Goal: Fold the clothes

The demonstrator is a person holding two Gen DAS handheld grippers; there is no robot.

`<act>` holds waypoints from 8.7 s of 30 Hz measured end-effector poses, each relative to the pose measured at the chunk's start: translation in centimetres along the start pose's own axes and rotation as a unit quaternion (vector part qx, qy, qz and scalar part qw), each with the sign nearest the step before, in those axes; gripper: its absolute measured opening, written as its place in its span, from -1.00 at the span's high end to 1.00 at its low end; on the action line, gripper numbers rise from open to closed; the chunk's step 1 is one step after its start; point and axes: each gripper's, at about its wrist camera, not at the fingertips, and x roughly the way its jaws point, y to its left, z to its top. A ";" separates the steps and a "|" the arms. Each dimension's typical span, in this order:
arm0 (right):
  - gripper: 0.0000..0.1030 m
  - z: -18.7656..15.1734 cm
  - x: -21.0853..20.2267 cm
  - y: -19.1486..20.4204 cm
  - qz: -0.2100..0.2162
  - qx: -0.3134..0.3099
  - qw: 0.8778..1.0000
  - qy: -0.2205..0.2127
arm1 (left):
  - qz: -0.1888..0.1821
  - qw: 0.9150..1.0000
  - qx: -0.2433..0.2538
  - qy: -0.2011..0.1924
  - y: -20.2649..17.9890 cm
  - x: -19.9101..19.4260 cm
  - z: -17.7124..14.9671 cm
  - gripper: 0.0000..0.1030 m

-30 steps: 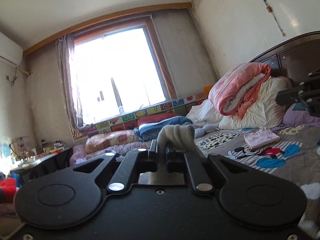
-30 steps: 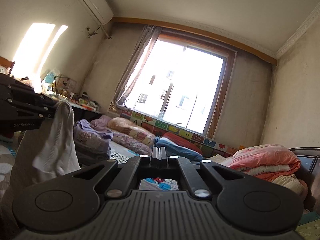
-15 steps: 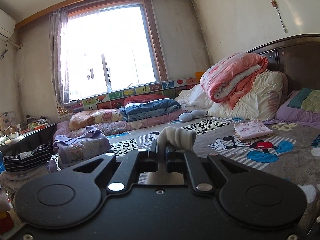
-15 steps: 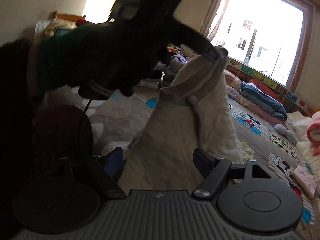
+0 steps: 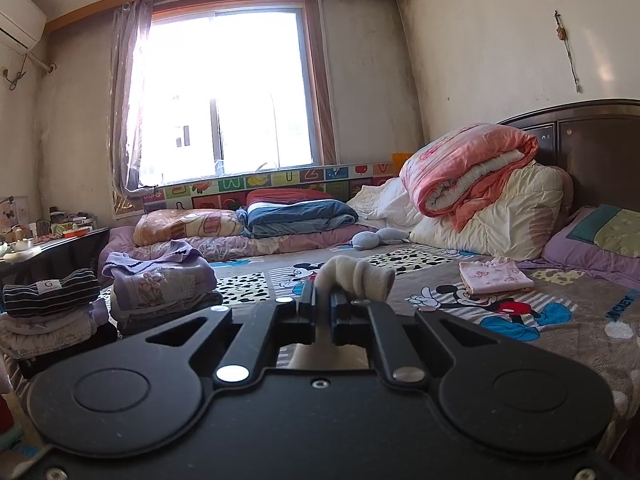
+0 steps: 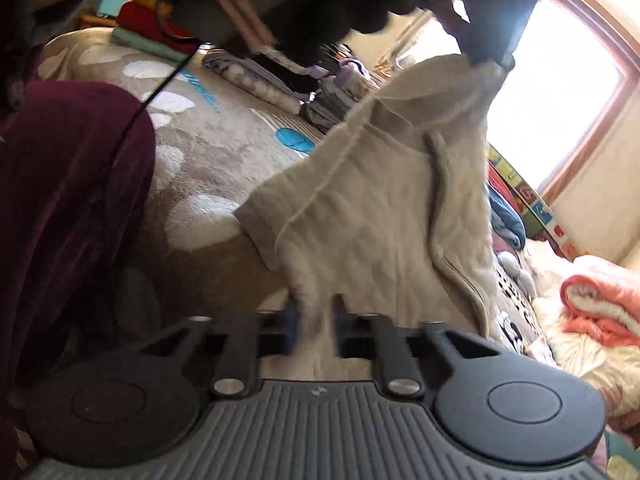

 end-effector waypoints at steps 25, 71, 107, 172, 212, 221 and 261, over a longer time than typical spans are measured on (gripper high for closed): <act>0.85 -1.8 7.8 -24.4 -0.111 0.158 0.981 -0.022 | 0.034 0.997 0.017 0.066 4.8 14.8 -2.9 0.90; -0.33 -16.3 15.1 -28.7 0.036 0.591 0.805 0.024 | 0.008 0.971 -0.170 0.167 8.6 17.5 -5.0 -0.57; 0.46 -21.5 14.9 -23.5 0.209 0.734 0.636 -0.112 | -0.131 0.836 -0.474 0.244 1.1 11.3 -15.0 -0.27; 0.87 -26.1 12.4 -22.4 0.209 0.800 0.555 -0.096 | -0.177 0.947 0.167 0.209 -14.6 11.1 -11.6 0.27; 0.76 -25.2 10.1 -20.0 0.177 0.801 0.572 -0.008 | -0.138 0.967 0.022 0.212 -14.7 15.5 -9.9 0.38; -0.24 -20.5 9.6 -24.4 0.064 0.653 0.752 -0.056 | -0.119 0.966 -0.043 0.227 -12.3 14.3 -11.8 0.38; 0.15 -12.2 14.3 -19.7 0.163 0.525 0.833 -0.065 | 0.022 0.851 -0.476 0.220 12.0 11.0 -13.9 0.05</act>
